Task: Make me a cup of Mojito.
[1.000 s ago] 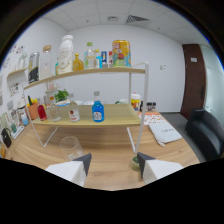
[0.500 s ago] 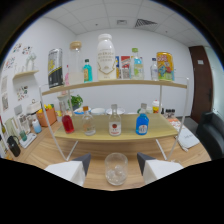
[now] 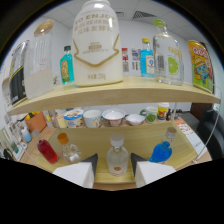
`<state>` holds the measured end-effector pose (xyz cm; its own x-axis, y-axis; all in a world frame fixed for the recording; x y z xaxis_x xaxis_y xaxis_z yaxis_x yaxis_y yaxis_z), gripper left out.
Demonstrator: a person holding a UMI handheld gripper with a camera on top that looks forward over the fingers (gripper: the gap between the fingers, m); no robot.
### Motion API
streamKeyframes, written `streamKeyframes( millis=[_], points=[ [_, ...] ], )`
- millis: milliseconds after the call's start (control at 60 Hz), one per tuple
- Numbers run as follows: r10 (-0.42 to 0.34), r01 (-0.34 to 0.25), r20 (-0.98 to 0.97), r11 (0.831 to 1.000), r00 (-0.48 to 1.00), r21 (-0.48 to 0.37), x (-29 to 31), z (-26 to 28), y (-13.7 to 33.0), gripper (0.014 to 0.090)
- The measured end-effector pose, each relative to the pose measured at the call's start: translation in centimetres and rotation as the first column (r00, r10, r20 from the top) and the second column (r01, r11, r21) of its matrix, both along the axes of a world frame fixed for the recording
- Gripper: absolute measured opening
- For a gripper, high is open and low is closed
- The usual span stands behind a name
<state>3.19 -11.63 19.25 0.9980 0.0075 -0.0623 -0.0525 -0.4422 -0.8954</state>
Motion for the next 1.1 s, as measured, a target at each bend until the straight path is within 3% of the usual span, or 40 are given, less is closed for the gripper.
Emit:
streamKeyframes(
  millis=[17, 33, 133, 367, 550, 817, 967, 1100],
  points=[
    [-0.004, 0.004, 0.003, 1.000, 1.000, -0.003, 0.1, -0.2, 0.2, 0.0511],
    [-0.009, 0.009, 0.007, 1.000, 1.000, -0.006, 0.2, -0.3, 0.3, 0.0530],
    [-0.027, 0.027, 0.010, 1.000, 1.000, -0.010, 0.6, -0.8, 0.8, 0.0363],
    [0.004, -0.004, 0.010, 1.000, 1.000, -0.014, 0.8, -0.6, 0.0, 0.0345],
    [0.021, -0.023, 0.049, 0.999, 0.999, 0.048, 2.7, 2.4, -3.2, 0.0340],
    [-0.052, 0.055, 0.079, 0.998, 0.995, -0.034, 9.2, -2.1, -9.3, 0.0338],
    [-0.050, 0.065, 0.187, 0.995, 0.981, -0.077, 11.0, -5.4, -10.8, 0.0338],
    [0.000, 0.034, 0.430, 0.997, 0.903, -0.071, 11.9, -5.2, -10.6, 0.0339]
  ],
)
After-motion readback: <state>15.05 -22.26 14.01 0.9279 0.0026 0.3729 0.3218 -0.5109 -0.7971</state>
